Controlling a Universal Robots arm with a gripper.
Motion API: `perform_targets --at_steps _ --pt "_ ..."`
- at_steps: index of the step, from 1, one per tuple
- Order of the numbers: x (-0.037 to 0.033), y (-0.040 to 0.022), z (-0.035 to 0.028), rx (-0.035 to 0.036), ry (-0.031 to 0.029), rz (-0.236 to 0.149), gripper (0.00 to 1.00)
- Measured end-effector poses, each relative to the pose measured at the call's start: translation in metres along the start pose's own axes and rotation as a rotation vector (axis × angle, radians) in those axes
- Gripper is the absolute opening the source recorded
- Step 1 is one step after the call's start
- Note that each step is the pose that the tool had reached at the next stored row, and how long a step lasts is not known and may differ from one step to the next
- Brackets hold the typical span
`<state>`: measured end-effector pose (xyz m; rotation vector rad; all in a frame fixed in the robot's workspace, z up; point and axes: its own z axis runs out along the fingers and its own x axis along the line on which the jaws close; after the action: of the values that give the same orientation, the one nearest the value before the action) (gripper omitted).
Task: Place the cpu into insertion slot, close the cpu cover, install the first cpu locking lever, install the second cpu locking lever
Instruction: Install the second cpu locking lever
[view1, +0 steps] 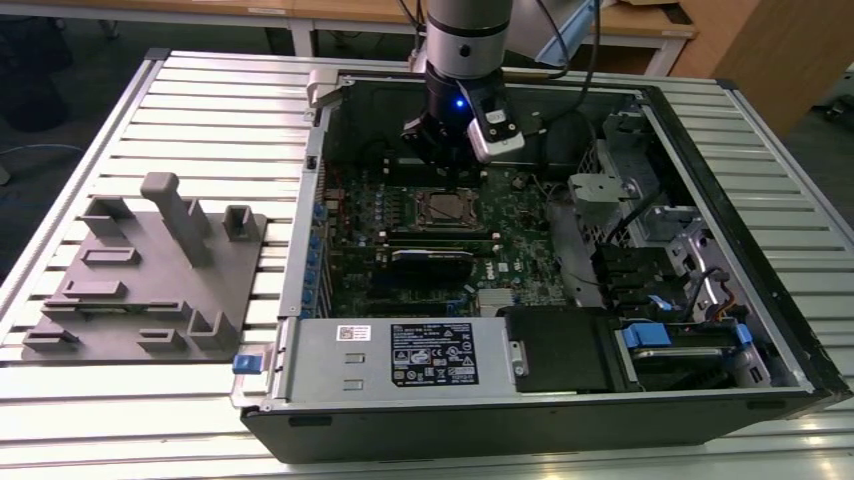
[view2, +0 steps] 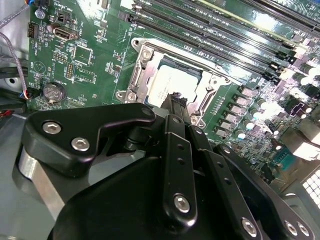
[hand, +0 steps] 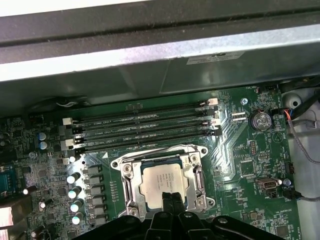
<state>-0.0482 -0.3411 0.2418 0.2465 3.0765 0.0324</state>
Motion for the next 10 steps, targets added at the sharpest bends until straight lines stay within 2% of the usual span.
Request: perform_targets --at_steps 10 --pt "-0.0012 -0.0071 -0.0002 -0.0001 0.0001 -0.003 0.10"
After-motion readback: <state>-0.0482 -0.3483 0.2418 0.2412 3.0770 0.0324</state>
